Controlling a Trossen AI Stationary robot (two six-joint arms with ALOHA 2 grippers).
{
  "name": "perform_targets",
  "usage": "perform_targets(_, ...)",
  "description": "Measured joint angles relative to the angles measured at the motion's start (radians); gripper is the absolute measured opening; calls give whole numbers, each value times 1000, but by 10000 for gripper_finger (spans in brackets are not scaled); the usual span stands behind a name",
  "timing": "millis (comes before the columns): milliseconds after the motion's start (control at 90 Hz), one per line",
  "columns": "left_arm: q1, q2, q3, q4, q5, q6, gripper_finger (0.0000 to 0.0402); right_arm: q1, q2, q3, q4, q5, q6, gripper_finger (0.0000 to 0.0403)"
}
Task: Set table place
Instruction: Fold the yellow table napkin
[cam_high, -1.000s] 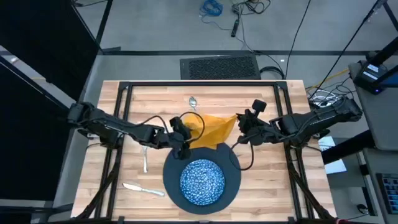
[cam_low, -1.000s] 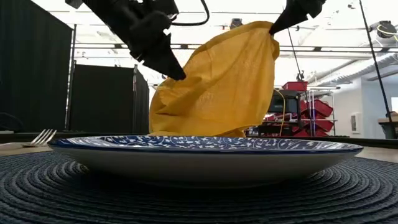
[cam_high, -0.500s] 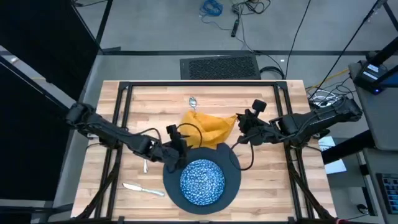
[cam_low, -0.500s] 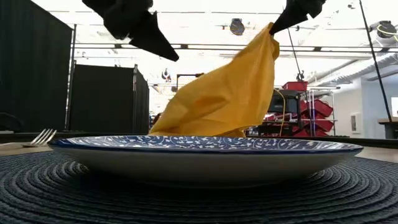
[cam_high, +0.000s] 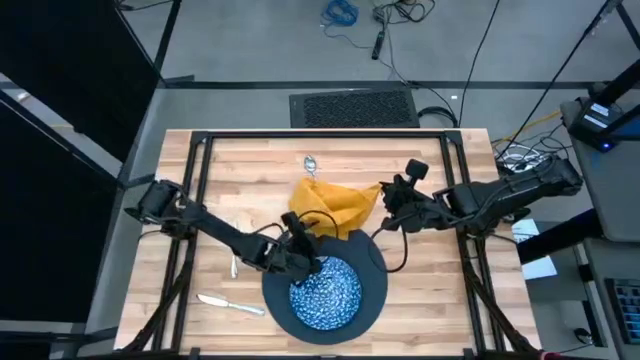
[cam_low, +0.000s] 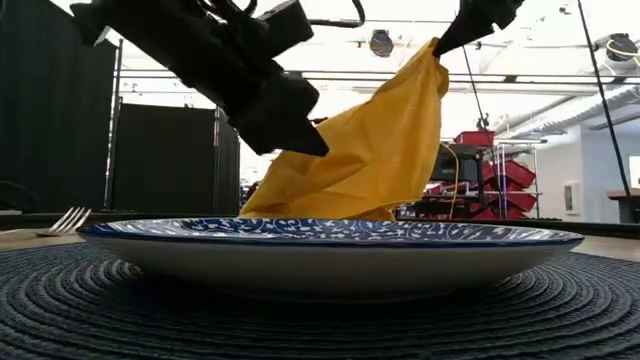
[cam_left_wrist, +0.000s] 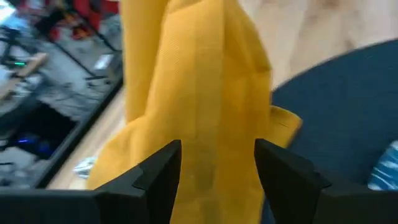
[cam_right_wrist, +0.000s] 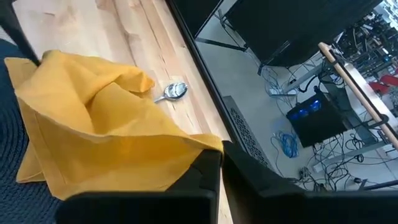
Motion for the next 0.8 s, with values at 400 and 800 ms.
perform_targets(400, 55, 14, 12, 0, -78, -28, 189, -7, 0, 0, 1, -17, -7, 0)
perform_targets(800, 136, 14, 12, -30, -139, -29, 189, -7, 0, 0, 1, -17, -7, 0)
